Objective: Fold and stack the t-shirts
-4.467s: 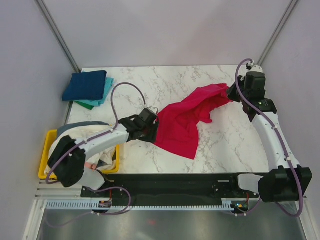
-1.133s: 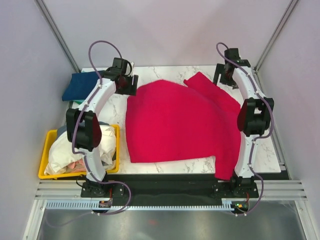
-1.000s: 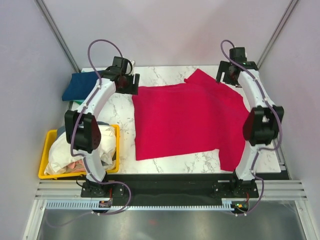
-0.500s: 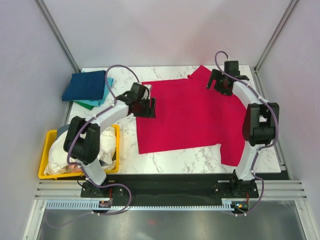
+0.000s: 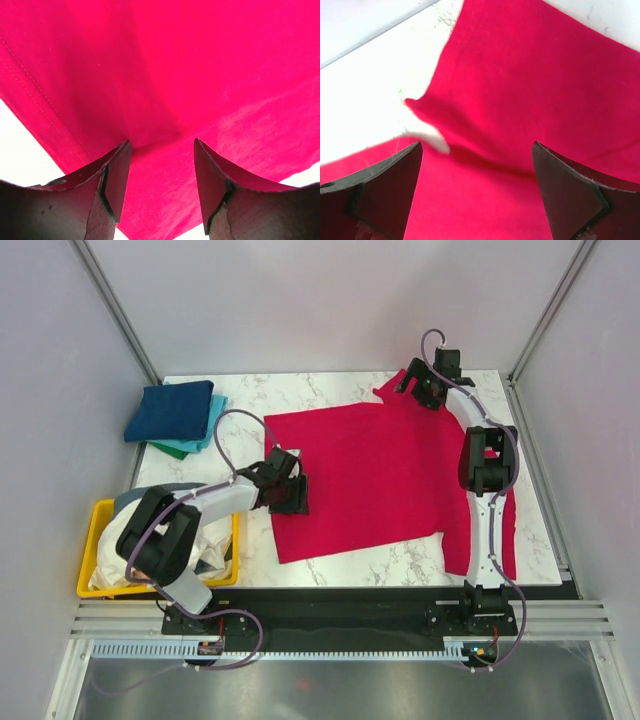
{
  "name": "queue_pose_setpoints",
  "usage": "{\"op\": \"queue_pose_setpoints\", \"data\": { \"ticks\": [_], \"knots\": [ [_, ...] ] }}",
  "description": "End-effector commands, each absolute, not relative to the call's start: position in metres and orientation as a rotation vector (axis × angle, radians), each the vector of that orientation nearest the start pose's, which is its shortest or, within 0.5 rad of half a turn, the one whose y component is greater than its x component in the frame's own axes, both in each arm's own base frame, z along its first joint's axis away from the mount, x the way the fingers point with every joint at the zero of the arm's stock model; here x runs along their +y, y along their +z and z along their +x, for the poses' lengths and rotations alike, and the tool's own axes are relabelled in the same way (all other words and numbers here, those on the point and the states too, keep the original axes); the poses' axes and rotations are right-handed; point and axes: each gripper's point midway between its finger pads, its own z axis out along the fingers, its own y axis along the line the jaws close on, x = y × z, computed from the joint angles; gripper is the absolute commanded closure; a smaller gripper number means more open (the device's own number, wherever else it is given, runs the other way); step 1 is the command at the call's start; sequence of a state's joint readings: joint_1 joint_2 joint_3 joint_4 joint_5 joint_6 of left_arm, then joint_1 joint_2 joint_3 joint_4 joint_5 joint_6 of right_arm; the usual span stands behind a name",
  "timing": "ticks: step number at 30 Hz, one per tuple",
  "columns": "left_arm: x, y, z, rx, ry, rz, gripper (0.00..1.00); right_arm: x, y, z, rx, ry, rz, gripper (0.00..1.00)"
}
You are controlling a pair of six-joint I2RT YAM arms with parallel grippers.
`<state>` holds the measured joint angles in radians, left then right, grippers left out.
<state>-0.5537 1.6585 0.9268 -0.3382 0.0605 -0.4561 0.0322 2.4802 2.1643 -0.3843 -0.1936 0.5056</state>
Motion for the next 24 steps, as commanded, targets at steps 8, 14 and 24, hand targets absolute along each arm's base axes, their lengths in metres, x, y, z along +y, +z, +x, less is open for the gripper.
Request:
{"op": "queue_pose_setpoints", "data": {
  "ticks": [8,14,24],
  "knots": [
    [-0.162,-0.008,0.222,2.828,-0.224,0.028,0.4,0.051,0.009,0.668,2.239,0.455,0.605,0.02],
    [-0.146,0.029,0.257,2.754,-0.169,-0.036,0.37,-0.021,-0.007,0.66,2.175,0.195,0.846,0.02],
    [-0.138,0.052,0.348,2.692,-0.154,-0.086,0.37,-0.043,0.028,0.687,2.007,0.189,0.95,0.02]
  ]
}}
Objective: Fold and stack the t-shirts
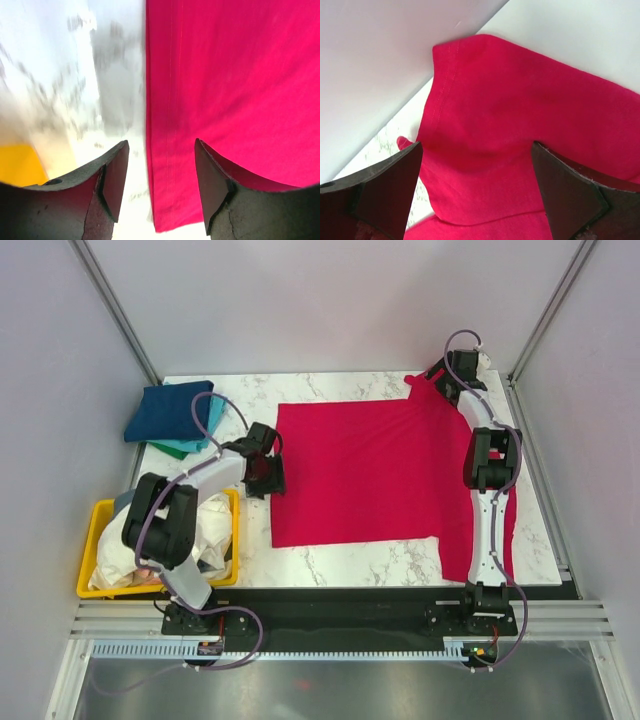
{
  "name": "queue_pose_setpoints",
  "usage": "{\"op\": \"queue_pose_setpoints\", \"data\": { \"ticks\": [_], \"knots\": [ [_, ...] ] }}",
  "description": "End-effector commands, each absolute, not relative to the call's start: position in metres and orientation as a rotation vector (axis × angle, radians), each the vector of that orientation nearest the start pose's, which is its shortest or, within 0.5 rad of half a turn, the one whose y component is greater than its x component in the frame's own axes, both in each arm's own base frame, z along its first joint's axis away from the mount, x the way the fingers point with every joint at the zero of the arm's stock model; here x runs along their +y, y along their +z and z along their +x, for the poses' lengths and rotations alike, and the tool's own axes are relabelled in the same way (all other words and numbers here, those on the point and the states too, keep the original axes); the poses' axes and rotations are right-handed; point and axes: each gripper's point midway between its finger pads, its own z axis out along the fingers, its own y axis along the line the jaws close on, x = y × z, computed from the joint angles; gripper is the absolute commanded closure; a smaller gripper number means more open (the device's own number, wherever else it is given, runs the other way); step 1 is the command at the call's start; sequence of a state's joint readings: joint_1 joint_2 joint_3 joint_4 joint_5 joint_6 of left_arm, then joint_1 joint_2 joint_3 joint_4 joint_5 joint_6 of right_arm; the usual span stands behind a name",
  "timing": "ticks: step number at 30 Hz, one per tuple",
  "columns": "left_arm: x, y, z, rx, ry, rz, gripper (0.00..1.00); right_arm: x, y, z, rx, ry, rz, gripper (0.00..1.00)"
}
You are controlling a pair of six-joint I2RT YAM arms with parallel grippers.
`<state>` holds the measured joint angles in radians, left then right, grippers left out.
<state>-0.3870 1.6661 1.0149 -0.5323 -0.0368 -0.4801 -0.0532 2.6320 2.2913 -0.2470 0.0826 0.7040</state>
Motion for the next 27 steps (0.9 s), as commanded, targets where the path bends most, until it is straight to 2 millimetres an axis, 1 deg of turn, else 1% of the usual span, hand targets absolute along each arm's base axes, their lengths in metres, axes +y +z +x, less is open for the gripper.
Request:
{"op": "queue_pose_setpoints", "data": {
  "ticks": [1,2,3,4,5,6,7,8,9,10,11,12,13,14,15,16,17,18,19,20,21,22,23,24,25,26,27],
  "knots": [
    [-0.133,0.044,0.351,2.731,-0.127,-0.096,0.37,-0.044,0.034,0.689,1.985,0.187,0.963,0.02],
    [-0.133,0.05,0.359,2.73,-0.134,-0.105,0.38,-0.044,0.037,0.691,1.977,0.189,0.958,0.02],
    [-0.135,0.065,0.372,2.695,-0.15,-0.1,0.39,-0.039,0.045,0.695,1.967,0.228,0.929,0.02],
    [-0.136,0.072,0.372,2.693,-0.149,-0.09,0.4,-0.034,0.057,0.698,1.966,0.26,0.867,0.02],
    [-0.138,0.093,0.374,2.638,-0.166,-0.085,0.4,-0.026,0.067,0.7,1.963,0.303,0.815,0.02],
    [-0.138,0.103,0.37,2.606,-0.145,-0.075,0.4,-0.018,0.083,0.705,1.935,0.347,0.759,0.02],
    [-0.139,0.112,0.366,2.582,-0.14,-0.065,0.4,-0.012,0.102,0.699,1.926,0.374,0.713,0.02],
    [-0.144,0.136,0.358,2.52,-0.168,-0.048,0.39,-0.004,0.116,0.697,1.911,0.411,0.654,0.02],
    [-0.143,0.136,0.347,2.52,-0.167,-0.059,0.4,-0.001,0.16,0.697,1.828,0.444,0.607,0.02],
    [-0.145,0.14,0.339,2.511,-0.182,-0.062,0.4,0.006,0.171,0.693,1.823,0.475,0.573,0.02],
    [-0.146,0.145,0.327,2.509,-0.2,-0.065,0.39,0.007,0.181,0.689,1.819,0.487,0.557,0.02],
    [-0.151,0.149,0.307,2.501,-0.235,-0.062,0.4,0.011,0.193,0.685,1.816,0.498,0.541,0.02],
    [-0.153,0.149,0.296,2.5,-0.251,-0.064,0.41,0.014,0.221,0.677,1.792,0.503,0.52,0.02],
    [-0.155,0.146,0.284,2.51,-0.264,-0.063,0.42,0.014,0.231,0.67,1.791,0.493,0.514,0.02],
    [-0.159,0.139,0.263,2.526,-0.295,-0.059,0.43,0.018,0.24,0.662,1.797,0.469,0.493,0.02],
    [-0.16,0.134,0.252,2.54,-0.306,-0.067,0.43,0.017,0.262,0.644,1.785,0.442,0.487,0.02],
    [-0.162,0.128,0.242,2.554,-0.315,-0.068,0.43,0.007,0.269,0.633,1.775,0.37,0.523,0.02],
    [-0.16,0.111,0.226,2.593,-0.31,-0.086,0.43,-0.002,0.268,0.617,1.802,0.306,0.564,0.02],
    [-0.159,0.109,0.219,2.587,-0.322,-0.104,0.44,-0.01,0.282,0.589,1.802,0.259,0.596,0.02],
    [-0.155,0.094,0.205,2.617,-0.318,-0.141,0.45,-0.028,0.274,0.566,1.83,0.143,0.675,0.02],
    [-0.154,0.096,0.202,2.589,-0.343,-0.163,0.46,-0.035,0.306,0.536,1.782,0.115,0.695,0.02],
    [-0.152,0.092,0.199,2.585,-0.345,-0.179,0.47,-0.042,0.276,0.511,1.846,0.044,0.736,0.02],
    [-0.148,0.082,0.192,2.599,-0.331,-0.198,0.47,-0.053,0.271,0.486,1.858,-0.029,0.784,0.02],
    [-0.145,0.079,0.192,2.588,-0.322,-0.209,0.47,-0.062,0.295,0.455,1.803,-0.041,0.809,0.02],
    [-0.144,0.079,0.192,2.574,-0.328,-0.211,0.47,-0.068,0.265,0.429,1.857,-0.089,0.849,0.02],
    [-0.14,0.069,0.188,2.586,-0.311,-0.208,0.45,-0.076,0.257,0.406,1.858,-0.129,0.898,0.02],
    [-0.14,0.065,0.188,2.584,-0.31,-0.202,0.45,-0.079,0.277,0.377,1.78,-0.097,0.916,0.02]
  ]
}}
